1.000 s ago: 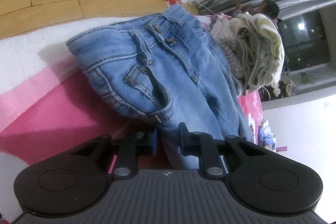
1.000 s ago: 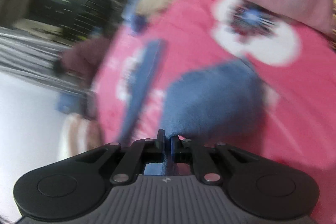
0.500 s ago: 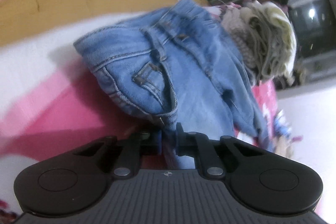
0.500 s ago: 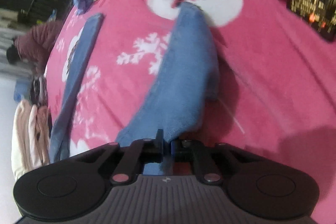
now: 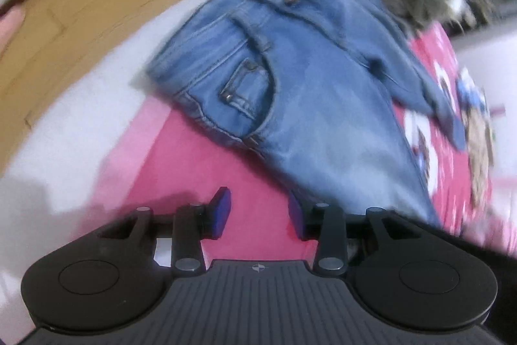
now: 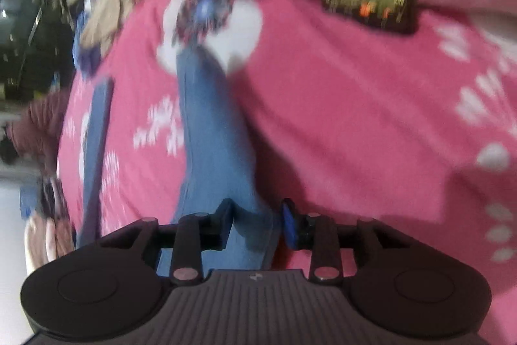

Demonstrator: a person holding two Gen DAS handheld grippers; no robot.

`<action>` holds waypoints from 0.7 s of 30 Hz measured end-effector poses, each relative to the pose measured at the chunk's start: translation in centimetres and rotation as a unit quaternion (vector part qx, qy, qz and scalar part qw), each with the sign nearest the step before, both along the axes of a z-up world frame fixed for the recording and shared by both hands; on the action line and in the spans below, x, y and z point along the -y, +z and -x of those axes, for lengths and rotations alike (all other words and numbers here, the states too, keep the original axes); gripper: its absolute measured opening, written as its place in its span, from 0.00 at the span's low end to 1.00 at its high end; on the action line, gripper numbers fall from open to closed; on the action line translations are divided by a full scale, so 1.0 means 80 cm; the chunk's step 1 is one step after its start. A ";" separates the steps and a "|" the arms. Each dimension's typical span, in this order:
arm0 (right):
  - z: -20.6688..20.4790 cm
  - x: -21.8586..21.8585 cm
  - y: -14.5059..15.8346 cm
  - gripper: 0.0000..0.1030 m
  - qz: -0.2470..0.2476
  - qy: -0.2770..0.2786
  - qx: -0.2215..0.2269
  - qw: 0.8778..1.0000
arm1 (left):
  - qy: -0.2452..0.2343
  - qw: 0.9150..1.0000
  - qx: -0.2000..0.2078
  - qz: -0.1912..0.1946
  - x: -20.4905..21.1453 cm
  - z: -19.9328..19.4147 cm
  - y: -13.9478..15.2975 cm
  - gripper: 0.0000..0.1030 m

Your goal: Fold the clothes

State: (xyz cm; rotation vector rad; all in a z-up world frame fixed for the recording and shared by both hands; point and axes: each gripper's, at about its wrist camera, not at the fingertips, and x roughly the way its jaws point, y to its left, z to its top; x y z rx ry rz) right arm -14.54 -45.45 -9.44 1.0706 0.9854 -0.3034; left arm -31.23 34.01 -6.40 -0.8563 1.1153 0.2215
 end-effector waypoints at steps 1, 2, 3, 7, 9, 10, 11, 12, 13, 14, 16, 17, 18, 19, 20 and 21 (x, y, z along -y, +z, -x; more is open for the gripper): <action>-0.004 0.004 0.000 0.36 0.006 -0.007 0.011 1.000 | 0.000 1.000 0.010 -0.005 -0.002 0.003 0.014 0.38; -0.012 0.004 0.002 0.36 0.008 -0.004 0.023 1.000 | 0.001 1.000 0.024 -0.009 -0.003 0.003 0.028 0.38; -0.028 0.000 0.005 0.35 0.005 0.010 0.038 0.999 | 0.001 0.999 0.046 -0.014 -0.006 -0.002 0.042 0.38; -0.089 -0.017 0.021 0.36 -0.009 0.063 0.097 0.993 | -0.032 0.991 0.129 -0.027 0.012 -0.074 0.073 0.38; -0.119 -0.035 0.028 0.35 -0.018 0.103 0.130 0.986 | -0.087 0.983 0.156 -0.030 0.047 -0.138 0.071 0.38; -0.134 -0.045 0.032 0.35 -0.023 0.126 0.147 0.981 | -0.120 0.978 0.166 -0.032 0.067 -0.172 0.067 0.38; -0.146 -0.054 0.036 0.35 -0.024 0.147 0.158 0.976 | -0.154 0.972 0.172 -0.034 0.091 -0.203 0.062 0.38; -0.153 -0.059 0.039 0.36 -0.016 0.161 0.162 0.973 | -0.194 0.965 0.170 -0.037 0.124 -0.229 0.054 0.38; -0.153 -0.058 0.044 0.37 -0.004 0.162 0.168 0.972 | -0.237 0.956 0.167 -0.039 0.158 -0.253 0.045 0.38; -0.147 -0.053 0.049 0.38 0.006 0.158 0.180 0.971 | -0.273 0.947 0.163 -0.038 0.189 -0.272 0.035 0.38; -0.127 -0.035 0.056 0.38 0.015 0.135 0.205 0.969 | -0.327 0.932 0.153 -0.035 0.240 -0.296 0.016 0.38; -0.115 -0.022 0.057 0.38 0.015 0.120 0.205 0.971 | -0.350 0.925 0.147 -0.033 0.264 -0.305 0.007 0.38; -0.107 -0.012 0.055 0.38 0.014 0.106 0.196 0.975 | -0.372 0.917 0.141 -0.032 0.287 -0.314 -0.002 0.38; -0.099 -0.004 0.052 0.38 0.012 0.096 0.185 0.978 | -0.392 0.909 0.138 -0.030 0.308 -0.320 -0.010 0.38; -0.093 -0.001 0.048 0.38 0.007 0.093 0.174 0.980 | -0.408 0.902 0.137 -0.031 0.324 -0.323 -0.016 0.38; -0.091 -0.005 0.045 0.38 0.009 0.099 0.165 0.981 | -0.423 0.895 0.138 -0.035 0.343 -0.324 -0.021 0.38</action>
